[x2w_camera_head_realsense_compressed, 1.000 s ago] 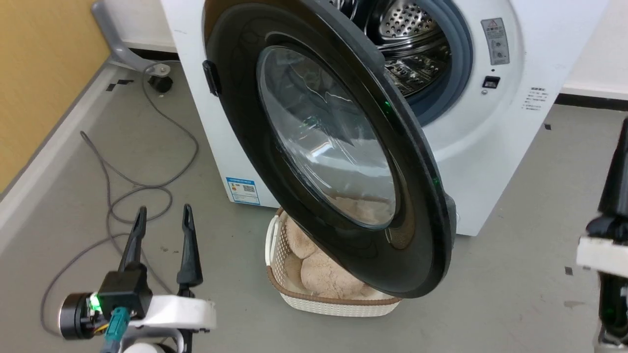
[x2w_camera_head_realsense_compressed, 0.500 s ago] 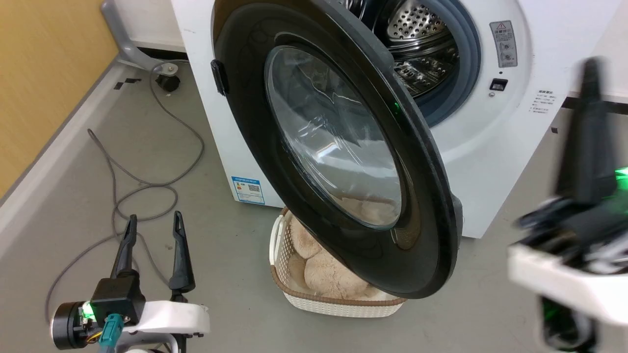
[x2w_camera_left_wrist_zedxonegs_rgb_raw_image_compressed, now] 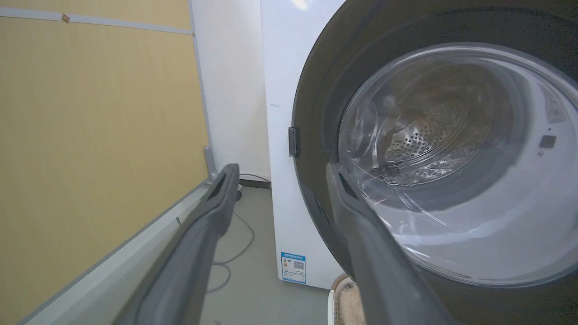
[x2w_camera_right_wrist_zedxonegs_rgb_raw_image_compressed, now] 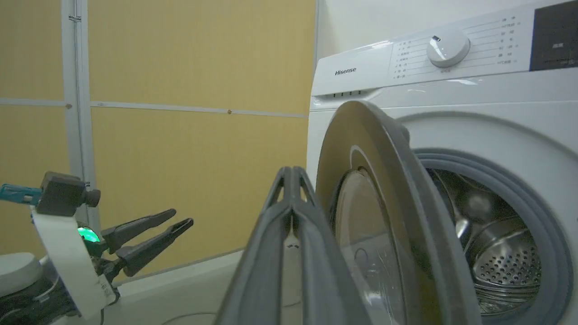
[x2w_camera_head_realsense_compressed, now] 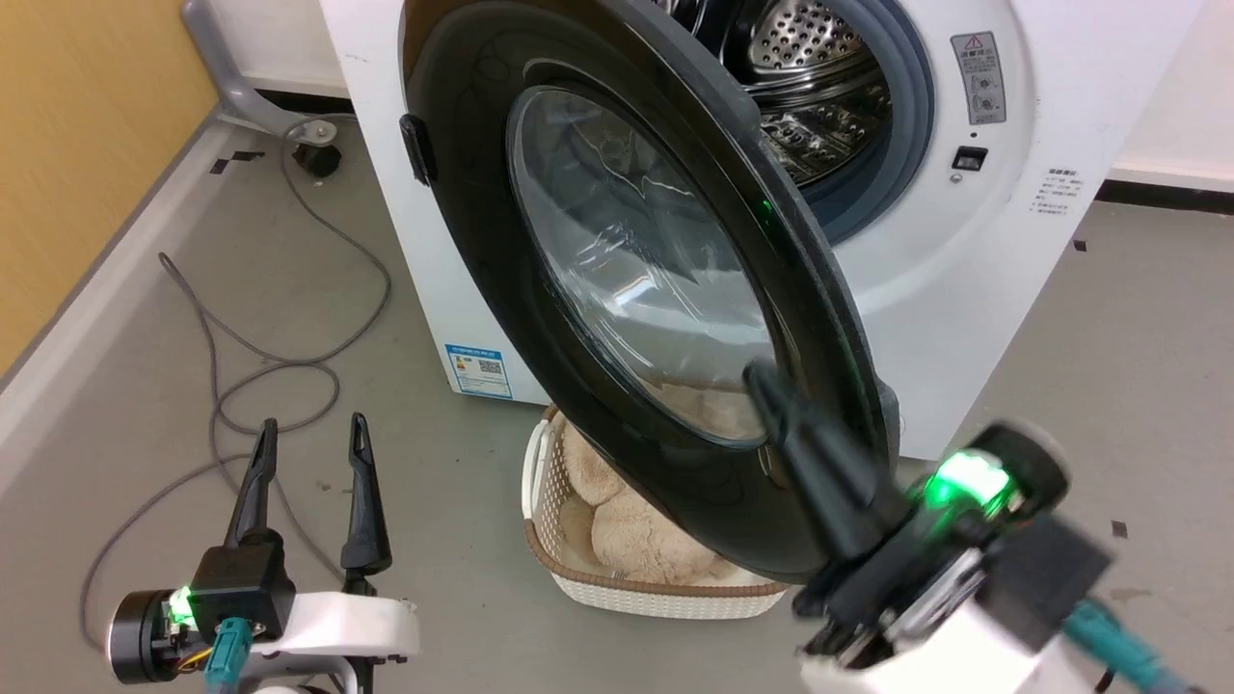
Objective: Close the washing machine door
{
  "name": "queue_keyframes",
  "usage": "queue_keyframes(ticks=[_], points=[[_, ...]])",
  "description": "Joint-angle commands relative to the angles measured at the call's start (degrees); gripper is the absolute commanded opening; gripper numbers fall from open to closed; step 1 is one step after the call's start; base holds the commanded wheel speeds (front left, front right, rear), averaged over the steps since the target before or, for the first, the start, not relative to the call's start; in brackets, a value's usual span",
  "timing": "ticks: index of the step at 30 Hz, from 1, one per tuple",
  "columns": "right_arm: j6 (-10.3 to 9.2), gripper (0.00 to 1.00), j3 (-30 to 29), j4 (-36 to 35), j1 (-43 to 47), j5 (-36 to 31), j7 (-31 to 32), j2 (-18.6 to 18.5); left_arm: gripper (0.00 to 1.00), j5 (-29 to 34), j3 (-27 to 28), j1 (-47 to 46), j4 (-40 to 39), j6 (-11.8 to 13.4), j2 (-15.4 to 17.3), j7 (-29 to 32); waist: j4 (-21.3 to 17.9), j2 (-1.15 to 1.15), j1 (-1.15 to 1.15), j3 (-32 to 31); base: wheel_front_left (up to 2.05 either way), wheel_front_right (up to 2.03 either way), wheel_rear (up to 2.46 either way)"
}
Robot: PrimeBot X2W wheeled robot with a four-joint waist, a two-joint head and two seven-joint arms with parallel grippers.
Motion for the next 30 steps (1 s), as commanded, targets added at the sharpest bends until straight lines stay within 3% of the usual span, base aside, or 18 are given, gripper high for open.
queue_keyframes(ticks=[1, 8, 12, 30], points=[[0.05, 0.00, 0.98, 1.20, 1.74, -0.57, -0.25, -0.90, 1.00, 0.48, 0.03, 0.48, -0.23, -0.26, -0.26, -0.24, -0.09, 0.00, 0.00, 0.09, 0.00, 0.00, 0.00], [0.05, 0.00, 3.49, 7.57, 5.73, -3.93, -0.25, -4.42, 1.00, 0.90, 0.02, 0.37, -0.33, -0.51, -0.59, -0.24, -0.94, 0.00, 0.00, 0.60, 0.00, 0.00, 0.00], [0.05, 0.00, 1.95, 11.36, 6.96, -5.06, -0.25, -4.90, 1.00, 1.41, -0.31, 0.08, -0.28, -0.81, -0.68, -0.24, -1.82, 0.00, 0.00, 1.24, 0.00, 0.00, 0.00], [0.05, 0.00, -12.30, 21.99, -1.15, -5.76, -0.25, -4.53, 1.00, 2.21, -3.21, -4.38, -0.97, -1.32, -1.07, -0.24, -3.12, 0.00, 0.00, 8.70, 0.00, 0.00, 0.00]])
